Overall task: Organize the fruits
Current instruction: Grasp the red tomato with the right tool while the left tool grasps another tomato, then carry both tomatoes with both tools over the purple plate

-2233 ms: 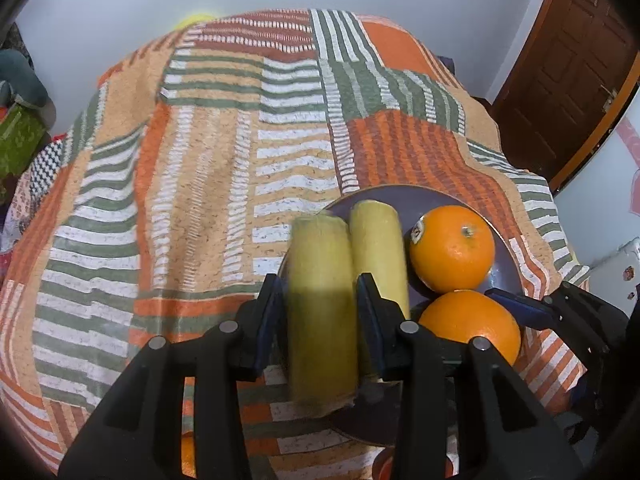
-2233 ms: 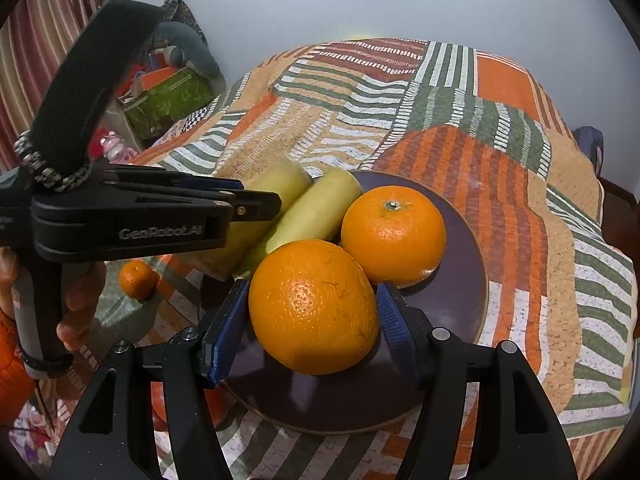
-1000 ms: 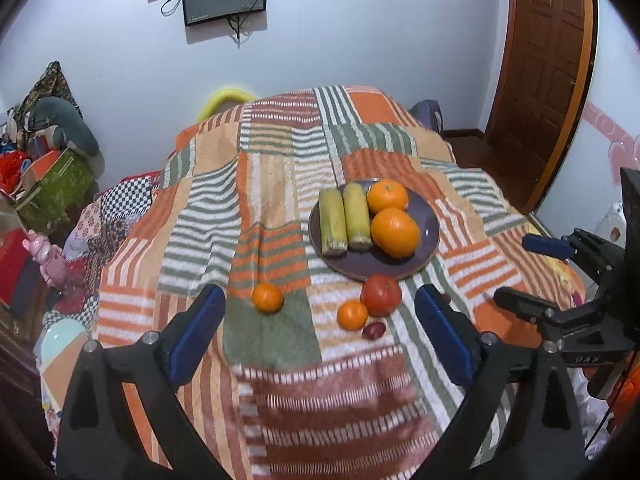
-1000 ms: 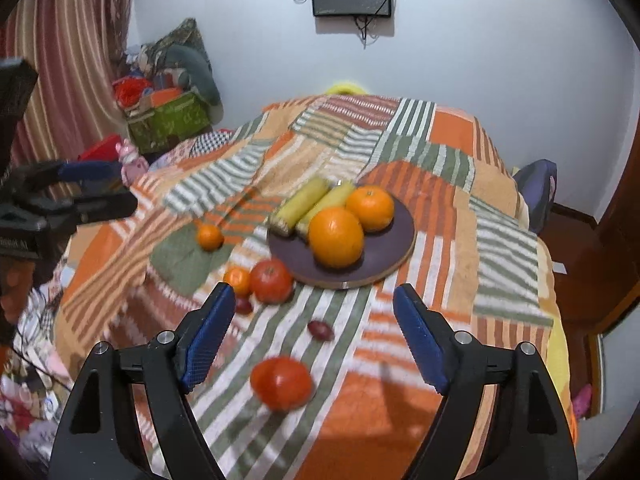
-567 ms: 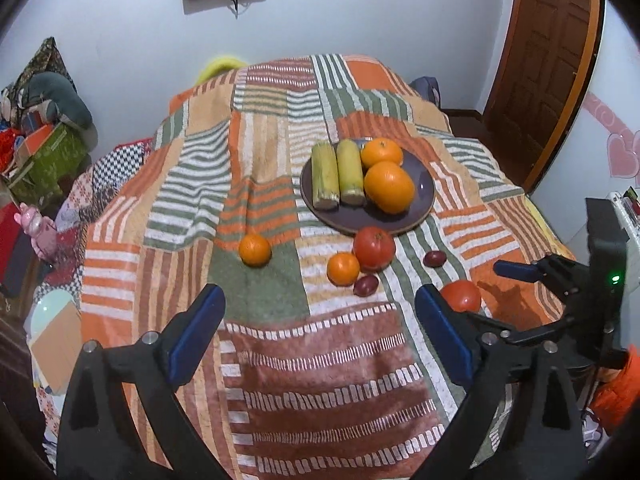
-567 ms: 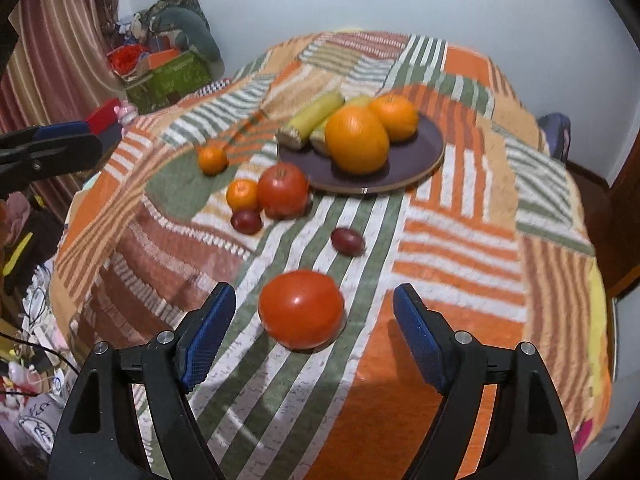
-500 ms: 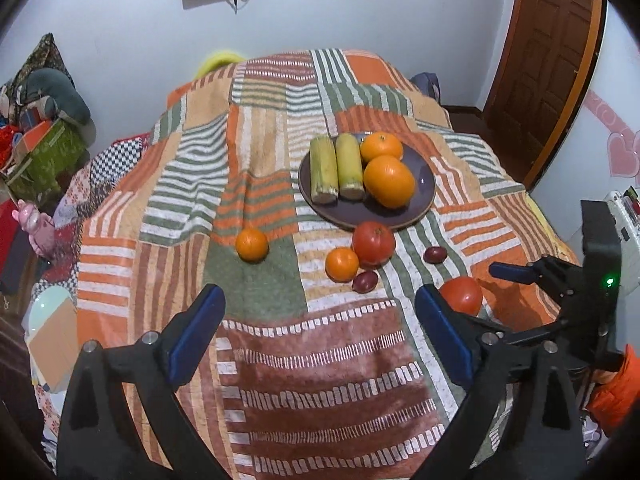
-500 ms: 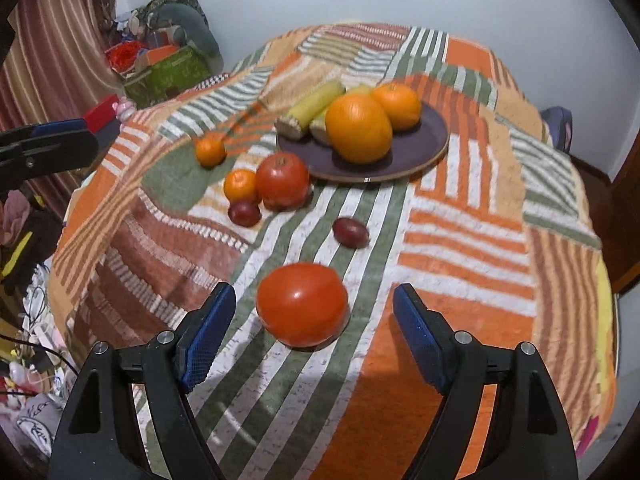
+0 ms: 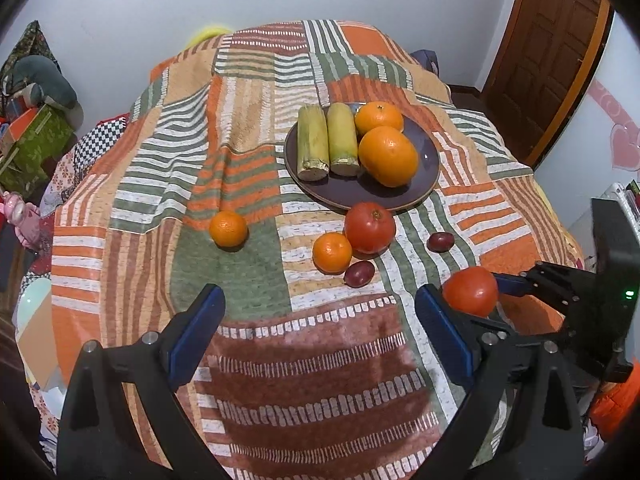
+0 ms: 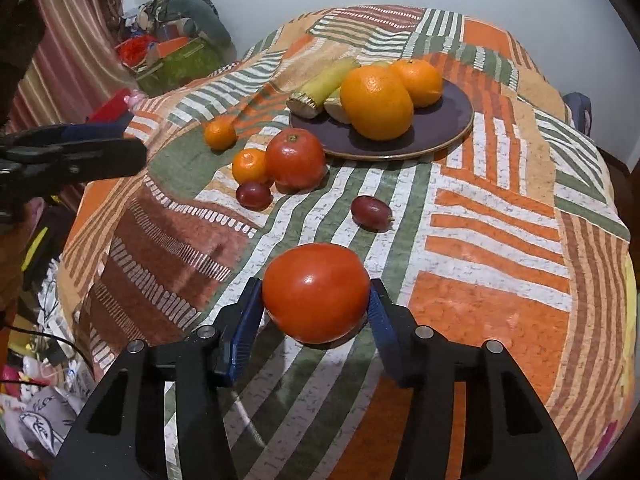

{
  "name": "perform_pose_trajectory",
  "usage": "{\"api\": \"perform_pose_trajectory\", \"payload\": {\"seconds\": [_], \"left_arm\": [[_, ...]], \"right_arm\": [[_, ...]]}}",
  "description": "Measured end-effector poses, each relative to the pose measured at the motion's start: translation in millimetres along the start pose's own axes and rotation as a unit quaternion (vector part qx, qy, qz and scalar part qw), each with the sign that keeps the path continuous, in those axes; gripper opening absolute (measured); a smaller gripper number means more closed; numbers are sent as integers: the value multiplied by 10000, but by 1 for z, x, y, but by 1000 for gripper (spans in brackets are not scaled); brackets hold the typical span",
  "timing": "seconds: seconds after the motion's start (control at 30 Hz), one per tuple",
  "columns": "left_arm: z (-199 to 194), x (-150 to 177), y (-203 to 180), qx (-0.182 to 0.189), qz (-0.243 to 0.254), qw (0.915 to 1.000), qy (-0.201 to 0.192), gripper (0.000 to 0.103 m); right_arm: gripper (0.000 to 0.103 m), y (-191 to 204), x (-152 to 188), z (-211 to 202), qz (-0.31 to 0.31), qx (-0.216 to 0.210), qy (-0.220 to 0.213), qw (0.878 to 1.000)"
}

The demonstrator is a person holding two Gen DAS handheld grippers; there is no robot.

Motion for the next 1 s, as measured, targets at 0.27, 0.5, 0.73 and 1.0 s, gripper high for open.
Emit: {"api": "perform_pose_trajectory", "payload": {"seconds": [0.27,0.5,0.73,1.0], "left_arm": [[31,-10,-16,39,18,9997,246,97],[65,-19,-36,73,77,9990,441,93],[97,-24,-47,-16,163,9976,677,72],[103,-25,-53,153,363,9970,659,47]], "right_arm": [[49,-33,-8,-30,350,163,-379,9985],[49,-64,-8,-43,554,413,-536,9962],[49,-80,-7,-41,749,377,-576,9948],[49,-88,-7,-33,797,311,-549,9948]]}}
Point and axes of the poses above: each gripper's, at about its wrist camera, not at the fingertips, and z roughly the way its jaws point, y to its left, x to its underside, the point moved 7 cm from there along z, roughly the way its jaws point, and after that the axes turned 14 degrees about -z, right-handed, at the moved point
